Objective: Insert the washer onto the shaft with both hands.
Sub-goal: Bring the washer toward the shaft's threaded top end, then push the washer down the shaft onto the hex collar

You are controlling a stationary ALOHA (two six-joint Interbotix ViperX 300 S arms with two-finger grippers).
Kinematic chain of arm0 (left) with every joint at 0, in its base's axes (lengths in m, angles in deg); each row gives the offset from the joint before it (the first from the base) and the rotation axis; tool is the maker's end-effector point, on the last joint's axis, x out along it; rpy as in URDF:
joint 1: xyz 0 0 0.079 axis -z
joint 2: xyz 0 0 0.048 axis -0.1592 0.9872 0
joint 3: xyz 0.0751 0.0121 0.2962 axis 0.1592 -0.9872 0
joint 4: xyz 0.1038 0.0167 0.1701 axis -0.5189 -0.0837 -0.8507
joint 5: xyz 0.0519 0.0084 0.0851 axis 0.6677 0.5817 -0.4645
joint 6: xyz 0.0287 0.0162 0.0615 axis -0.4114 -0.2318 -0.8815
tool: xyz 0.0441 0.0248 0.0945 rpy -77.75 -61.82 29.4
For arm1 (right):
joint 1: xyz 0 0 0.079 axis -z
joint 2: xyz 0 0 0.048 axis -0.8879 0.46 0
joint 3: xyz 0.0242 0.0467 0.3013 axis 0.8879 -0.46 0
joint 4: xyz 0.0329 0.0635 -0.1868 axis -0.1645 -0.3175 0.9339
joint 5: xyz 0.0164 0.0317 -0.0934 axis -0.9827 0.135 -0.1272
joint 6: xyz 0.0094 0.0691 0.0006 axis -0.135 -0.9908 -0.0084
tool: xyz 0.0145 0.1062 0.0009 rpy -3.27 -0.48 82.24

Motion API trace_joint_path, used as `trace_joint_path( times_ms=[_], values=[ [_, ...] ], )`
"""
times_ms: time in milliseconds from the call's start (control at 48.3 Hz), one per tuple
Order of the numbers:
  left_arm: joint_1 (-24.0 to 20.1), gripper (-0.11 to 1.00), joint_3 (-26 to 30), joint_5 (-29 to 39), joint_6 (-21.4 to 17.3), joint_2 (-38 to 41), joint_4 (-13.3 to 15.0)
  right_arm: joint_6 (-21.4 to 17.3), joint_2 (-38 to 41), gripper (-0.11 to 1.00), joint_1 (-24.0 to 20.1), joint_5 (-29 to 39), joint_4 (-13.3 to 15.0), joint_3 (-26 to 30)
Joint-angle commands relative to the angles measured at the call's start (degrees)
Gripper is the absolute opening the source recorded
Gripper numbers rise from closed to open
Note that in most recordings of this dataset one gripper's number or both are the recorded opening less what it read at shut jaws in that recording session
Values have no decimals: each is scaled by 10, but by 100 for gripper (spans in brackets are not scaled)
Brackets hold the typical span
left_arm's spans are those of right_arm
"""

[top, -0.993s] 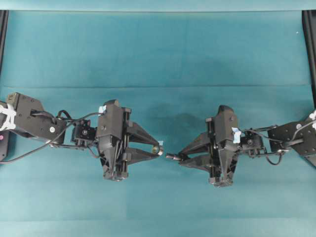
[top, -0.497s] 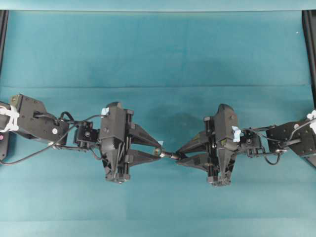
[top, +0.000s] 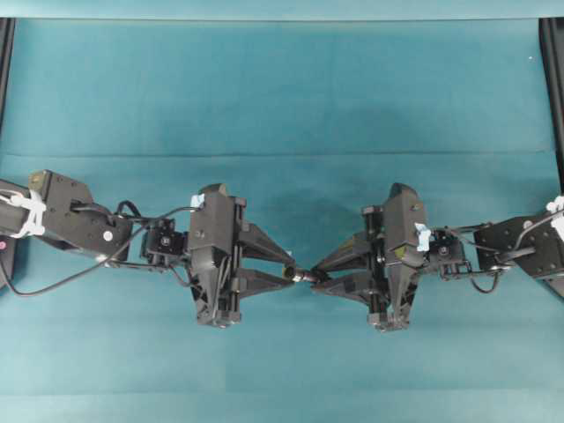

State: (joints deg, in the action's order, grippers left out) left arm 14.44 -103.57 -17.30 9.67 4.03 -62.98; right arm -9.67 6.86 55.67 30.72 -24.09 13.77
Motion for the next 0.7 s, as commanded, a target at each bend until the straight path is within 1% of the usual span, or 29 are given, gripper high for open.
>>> trace_joint_path(
  times_ms=[0,683],
  values=[
    [1,37,11,-6,0,-2,-2,-5,0,0,1,-9,-2,11],
    [1,37,24,0,-1,13,-2,-4,6,0,4,-18,-2,18]
  ],
)
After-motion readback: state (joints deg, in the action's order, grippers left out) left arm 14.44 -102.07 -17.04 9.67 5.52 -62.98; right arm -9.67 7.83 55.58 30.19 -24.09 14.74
